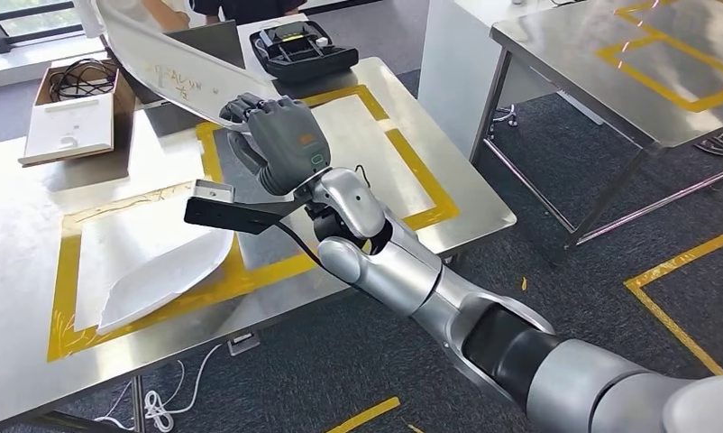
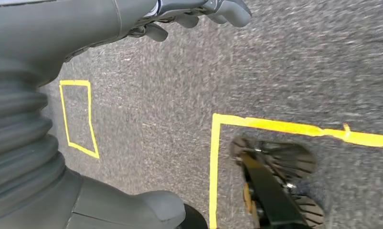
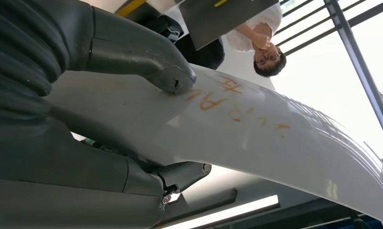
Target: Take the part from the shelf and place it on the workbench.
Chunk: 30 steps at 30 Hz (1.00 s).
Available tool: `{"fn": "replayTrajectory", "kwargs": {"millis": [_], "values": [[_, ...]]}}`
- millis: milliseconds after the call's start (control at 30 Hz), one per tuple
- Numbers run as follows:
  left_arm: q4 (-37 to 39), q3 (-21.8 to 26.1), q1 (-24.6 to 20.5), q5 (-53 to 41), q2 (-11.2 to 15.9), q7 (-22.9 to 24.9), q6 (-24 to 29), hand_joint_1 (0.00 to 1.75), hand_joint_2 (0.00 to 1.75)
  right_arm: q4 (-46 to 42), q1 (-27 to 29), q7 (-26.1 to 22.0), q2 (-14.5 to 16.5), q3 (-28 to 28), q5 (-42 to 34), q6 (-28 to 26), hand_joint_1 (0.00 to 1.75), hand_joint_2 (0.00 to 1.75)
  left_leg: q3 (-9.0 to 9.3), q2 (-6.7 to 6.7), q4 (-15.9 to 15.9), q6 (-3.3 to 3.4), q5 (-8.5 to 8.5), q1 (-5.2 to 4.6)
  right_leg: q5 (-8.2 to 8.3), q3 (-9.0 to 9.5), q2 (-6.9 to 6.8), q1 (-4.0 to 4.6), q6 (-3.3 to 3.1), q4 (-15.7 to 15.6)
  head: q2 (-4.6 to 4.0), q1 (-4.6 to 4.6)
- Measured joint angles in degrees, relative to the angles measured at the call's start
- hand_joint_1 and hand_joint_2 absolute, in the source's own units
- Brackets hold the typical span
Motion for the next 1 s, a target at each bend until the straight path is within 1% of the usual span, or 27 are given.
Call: {"fn": "replayTrajectory", "kwargs": {"millis": [33,67,100,133,167,233,267,300,333,367,400,433,467,500,533,567,600,633,667,700,733,767,800,867,1000], "values": [[0.0,0.0,0.0,-0.1,0.0,0.0,0.0,0.00,1.75,0.2,-0.1,0.2,0.0,0.0,-0.4,0.0,1.75,1.75,0.30,0.04,-3.2,0.14,2.33,0.00,-0.75,0.94,0.00,-0.02,0.14,0.0,0.00,-0.02],[0.0,0.0,0.0,-0.2,0.1,0.0,-0.1,0.00,1.75,0.7,-0.3,0.4,0.0,0.0,-0.9,0.1,1.75,1.75,0.77,0.13,-7.1,0.30,6.11,0.00,-1.49,1.72,-0.02,0.00,0.31,0.0,0.00,-0.05],[0.0,0.0,0.0,-0.4,0.1,0.0,-0.2,0.00,1.75,1.3,-0.5,0.6,0.0,0.0,-1.4,0.1,1.75,1.75,1.23,0.25,-10.2,0.52,9.26,-0.04,-2.16,2.38,0.04,0.08,0.53,0.0,0.00,-0.11],[0.1,0.0,0.0,-0.6,0.1,0.1,-0.4,0.00,1.75,2.0,-0.7,0.8,0.0,0.0,-1.9,0.0,1.75,1.75,1.73,0.34,-12.3,0.80,11.70,-0.13,-2.80,2.86,0.10,0.18,0.86,0.0,0.00,-0.15],[0.1,0.0,0.0,-0.8,0.1,0.2,-0.6,0.00,1.75,3.0,-1.1,0.9,0.0,-0.1,-2.5,-0.1,1.75,1.75,1.86,0.39,-13.3,1.22,12.85,-0.16,-3.12,3.25,0.20,0.28,1.23,0.1,0.00,-0.15],[0.1,0.0,-0.2,-1.3,0.0,0.4,-0.8,0.00,1.75,6.1,-2.3,0.9,0.1,-0.5,-4.0,-0.5,1.75,1.75,2.85,0.29,-13.6,2.14,12.84,-0.16,-3.21,3.73,0.24,0.35,1.92,0.5,0.00,-0.05],[0.1,0.0,-0.4,-1.5,0.0,0.5,-0.9,0.00,1.75,8.3,-3.1,0.8,0.1,-0.9,-4.7,-0.8,1.75,1.75,3.32,0.24,-13.8,2.64,12.83,-0.07,-3.04,3.42,0.18,0.32,2.19,1.7,0.00,-0.02],[0.1,0.0,-0.6,-1.9,0.0,0.5,-0.9,0.00,1.75,10.8,-3.9,0.7,0.1,-1.5,-5.3,-1.1,1.75,1.75,3.96,0.18,-13.8,3.00,12.80,-0.04,-3.22,2.35,0.07,0.28,2.45,3.7,0.00,0.03],[0.1,0.0,-0.8,-2.2,0.0,0.6,-0.9,0.00,1.75,13.7,-4.5,0.6,0.1,-2.2,-5.9,-1.4,1.75,1.75,4.35,0.09,-13.8,3.33,12.66,-0.01,-3.89,0.50,-0.03,0.20,2.72,6.6,0.00,0.08],[0.1,0.0,-0.9,-2.6,0.0,0.6,-0.8,0.00,1.75,16.6,-5.1,0.4,0.1,-3.0,-6.7,-1.4,1.75,1.75,4.58,-0.03,-13.8,3.57,12.44,-0.04,-5.12,-1.86,-0.09,0.17,3.00,10.1,0.00,0.14],[0.1,0.0,-1.0,-3.0,0.0,0.6,-0.8,0.00,1.75,19.6,-5.6,0.3,0.1,-3.9,-7.6,-0.8,1.75,1.75,4.75,-0.17,-13.8,3.70,12.22,-0.07,-6.74,-4.37,-0.12,0.14,3.20,13.2,0.00,0.24],[0.1,0.0,-1.0,-3.4,0.0,0.6,-0.8,0.00,1.75,22.8,-6.0,0.2,0.1,-5.0,-8.8,0.4,1.75,1.75,4.94,-0.34,-13.8,3.80,11.95,-0.13,-8.02,-6.49,-0.14,0.13,3.30,15.3,0.00,0.28],[0.1,0.0,-1.0,-3.7,0.0,0.6,-0.8,0.00,1.75,25.9,-6.4,0.3,0.1,-6.1,-10.2,2.0,1.75,1.75,5.17,-0.49,-13.8,3.85,11.66,-0.19,-8.27,-7.77,-0.16,0.14,3.26,15.8,0.00,0.32],[0.1,0.0,-1.0,-3.9,0.0,0.7,-0.8,0.00,1.75,29.0,-6.6,0.6,0.0,-7.3,-11.6,3.8,1.75,1.75,5.48,-0.63,-13.8,3.87,11.36,-0.29,-7.05,-8.04,-0.18,0.21,3.08,14.3,0.00,0.35],[0.1,0.0,-1.0,-4.0,0.0,0.7,-0.7,0.00,1.75,32.0,-6.9,1.0,0.0,-8.7,-12.9,5.6,1.75,1.75,5.83,-0.77,-13.8,3.89,11.08,-0.42,-4.48,-7.33,-0.22,0.33,2.70,11.1,0.00,0.38],[0.1,0.0,-1.1,-4.1,-0.1,0.7,-0.7,0.00,1.75,34.4,-7.0,1.4,0.0,-10.0,-14.1,7.1,1.75,1.75,6.14,-0.87,-13.8,3.89,10.81,-0.50,-1.35,-6.09,-0.28,0.59,2.09,6.9,0.00,0.41],[0.1,0.0,-1.1,-4.1,-0.2,0.7,-0.7,0.00,1.75,36.5,-7.1,1.7,0.0,-11.3,-14.9,8.2,1.75,1.75,6.37,-0.99,-13.8,3.78,10.58,-0.63,0.74,-4.99,-0.32,0.87,1.56,3.3,0.00,0.41],[0.1,0.0,-1.1,-4.1,-0.3,0.6,-0.7,0.00,1.75,38.3,-7.2,1.8,0.1,-12.4,-15.5,9.1,1.75,1.75,6.45,-1.04,-13.9,3.57,10.39,-0.68,1.94,-4.13,-0.34,1.14,1.12,0.9,0.00,0.50],[0.2,0.0,-1.1,-4.1,-0.4,0.5,-0.7,0.00,1.75,39.7,-7.3,2.0,0.3,-13.3,-15.7,9.7,1.75,1.75,6.52,-1.04,-13.8,3.28,10.38,-0.71,2.55,-3.72,-0.33,1.33,0.81,-0.4,0.00,0.56],[0.2,0.0,-1.1,-4.1,-0.4,0.3,-0.7,0.00,1.75,40.9,-7.4,2.3,0.5,-13.9,-15.5,10.0,1.75,1.75,6.52,-1.02,-13.8,3.21,10.31,-0.76,2.61,-3.57,-0.24,1.32,1.08,-0.7,0.00,0.63],[0.2,0.0,-1.1,-4.1,-0.4,0.0,-0.8,0.00,1.75,42.0,-7.8,2.9,0.9,-14.2,-14.9,10.1,1.75,1.75,6.51,-0.93,-13.9,3.21,10.26,-0.75,3.16,-3.39,-0.15,1.26,1.25,-0.8,0.00,0.73],[0.2,0.0,-1.2,-4.1,-0.4,-0.4,-0.9,0.00,1.75,42.9,-8.3,3.7,1.4,-14.4,-14.0,10.2,1.75,1.75,6.59,-0.81,-13.9,3.28,10.22,-0.77,3.65,-3.35,0.01,1.19,1.35,-0.9,0.00,0.72],[0.2,0.0,-1.3,-4.2,-0.3,-0.8,-1.0,0.00,1.75,43.6,-9.0,4.6,2.0,-14.4,-13.0,10.2,1.75,1.75,6.60,-0.70,-14.1,3.41,10.05,-0.76,3.74,-3.36,0.17,1.10,1.49,-0.8,0.00,0.70],[0.2,0.0,-1.7,-4.2,-0.4,-1.3,-0.9,0.00,1.75,44.8,-10.7,6.1,3.2,-14.4,-11.2,10.6,1.75,1.75,6.77,-0.50,-14.2,3.25,9.94,-0.77,3.60,-3.46,0.43,1.10,1.18,-0.8,0.00,0.68],[0.2,0.0,-2.1,-3.9,-0.4,-1.7,-0.6,0.00,1.75,46.2,-13.8,7.3,5.1,-14.0,-9.2,11.4,1.75,1.75,7.00,-0.43,-14.6,2.91,9.96,-0.77,3.44,-3.46,0.44,1.15,0.93,-0.7,0.00,0.67]]}}
